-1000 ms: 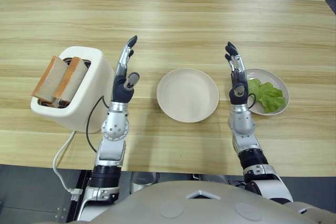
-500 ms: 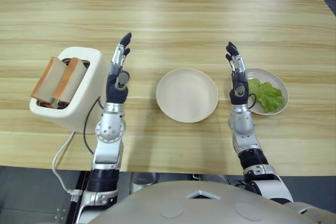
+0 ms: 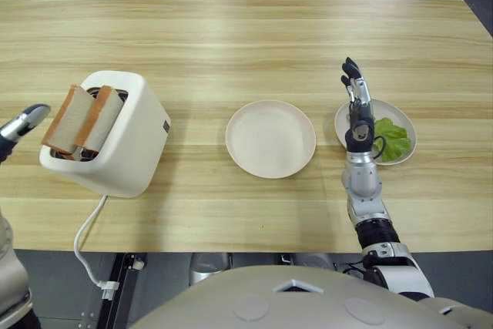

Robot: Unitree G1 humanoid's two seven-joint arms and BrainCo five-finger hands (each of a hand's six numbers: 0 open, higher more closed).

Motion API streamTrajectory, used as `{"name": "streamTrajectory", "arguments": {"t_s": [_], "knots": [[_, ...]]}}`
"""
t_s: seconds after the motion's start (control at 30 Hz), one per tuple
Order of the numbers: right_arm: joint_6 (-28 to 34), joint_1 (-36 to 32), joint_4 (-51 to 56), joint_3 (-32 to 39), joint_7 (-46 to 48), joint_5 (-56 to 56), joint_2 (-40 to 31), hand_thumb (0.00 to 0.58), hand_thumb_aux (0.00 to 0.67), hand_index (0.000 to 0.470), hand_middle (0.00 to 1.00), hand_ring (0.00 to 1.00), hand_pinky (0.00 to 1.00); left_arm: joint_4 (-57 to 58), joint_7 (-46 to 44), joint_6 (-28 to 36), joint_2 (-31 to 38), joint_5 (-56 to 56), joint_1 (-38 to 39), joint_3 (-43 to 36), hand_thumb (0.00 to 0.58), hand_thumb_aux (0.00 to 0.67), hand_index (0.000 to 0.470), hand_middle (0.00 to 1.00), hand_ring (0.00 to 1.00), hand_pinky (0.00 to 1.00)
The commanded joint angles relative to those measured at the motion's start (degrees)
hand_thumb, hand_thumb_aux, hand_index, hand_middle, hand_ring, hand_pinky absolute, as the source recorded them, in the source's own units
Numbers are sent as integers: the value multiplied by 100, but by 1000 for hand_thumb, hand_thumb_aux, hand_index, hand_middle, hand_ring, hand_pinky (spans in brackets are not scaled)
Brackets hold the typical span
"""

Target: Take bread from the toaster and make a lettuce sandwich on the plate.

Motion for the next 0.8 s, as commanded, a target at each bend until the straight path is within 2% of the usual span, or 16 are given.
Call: {"name": "streamTrajectory", "arguments": {"t_s": [0.03, 0.73, 0.77, 0.8], "knots": [[57, -21, -1, -41, -28, -34, -12, 0, 0, 0, 0, 0, 0, 743, 77, 262, 82, 217, 37, -181, 0, 0, 0, 0, 0, 0], [31, 125, -69, -78, -246, -215, -39, 0, 0, 0, 0, 0, 0, 1536, 2, 590, 484, 199, -459, -1640, 0, 0, 0, 0, 0, 0], [30, 125, -71, -76, -253, -223, -39, 0, 0, 0, 0, 0, 0, 1593, 19, 594, 487, 198, -468, -1689, 92, 55, 38, 0, 0, 0], [29, 124, -72, -73, -256, -224, -43, 0, 0, 0, 0, 0, 0, 1644, 36, 600, 487, 189, -469, -1729, 92, 55, 38, 0, 0, 0]]}}
